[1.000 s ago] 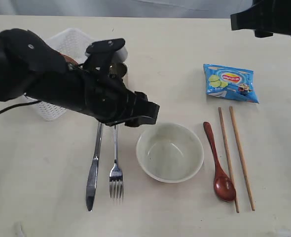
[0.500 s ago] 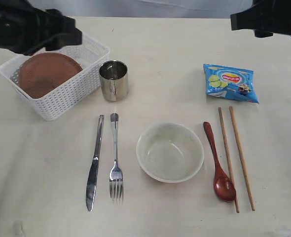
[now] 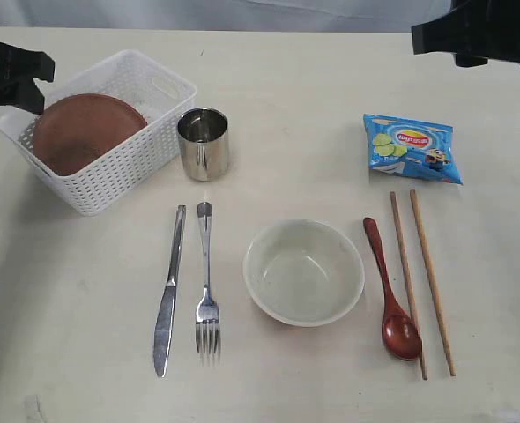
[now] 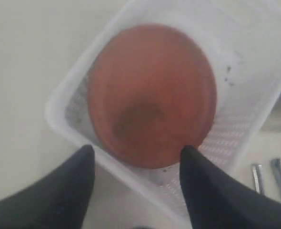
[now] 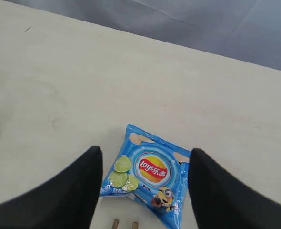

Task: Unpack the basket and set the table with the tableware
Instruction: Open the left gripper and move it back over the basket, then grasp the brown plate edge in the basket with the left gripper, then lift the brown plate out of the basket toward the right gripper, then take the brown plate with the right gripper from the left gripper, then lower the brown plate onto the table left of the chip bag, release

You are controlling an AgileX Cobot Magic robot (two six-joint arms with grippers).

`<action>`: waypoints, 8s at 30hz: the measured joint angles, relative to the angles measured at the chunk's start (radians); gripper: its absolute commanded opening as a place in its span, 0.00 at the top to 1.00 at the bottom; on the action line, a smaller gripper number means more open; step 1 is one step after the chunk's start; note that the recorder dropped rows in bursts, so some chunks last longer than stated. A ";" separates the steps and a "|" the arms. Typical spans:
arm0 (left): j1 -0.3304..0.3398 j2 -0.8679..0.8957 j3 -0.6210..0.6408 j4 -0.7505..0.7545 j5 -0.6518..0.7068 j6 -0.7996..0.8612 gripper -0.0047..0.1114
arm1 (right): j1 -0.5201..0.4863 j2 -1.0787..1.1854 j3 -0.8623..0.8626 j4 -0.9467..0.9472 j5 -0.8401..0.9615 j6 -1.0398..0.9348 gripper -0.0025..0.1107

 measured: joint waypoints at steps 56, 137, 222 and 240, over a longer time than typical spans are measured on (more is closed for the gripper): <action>-0.034 0.367 -0.124 0.160 -0.169 -0.090 0.51 | 0.000 0.000 0.000 0.004 -0.017 0.000 0.52; 0.030 0.101 -0.144 -0.335 -0.142 0.310 0.96 | -0.209 0.633 -0.527 1.537 0.355 -1.440 0.52; 0.030 0.098 -0.146 -0.970 0.078 0.849 0.43 | -0.388 0.871 -0.277 1.692 0.405 -1.167 0.92; 0.030 0.098 -0.146 -0.970 0.078 0.845 0.43 | -0.388 0.873 -0.272 1.629 0.391 -1.119 0.58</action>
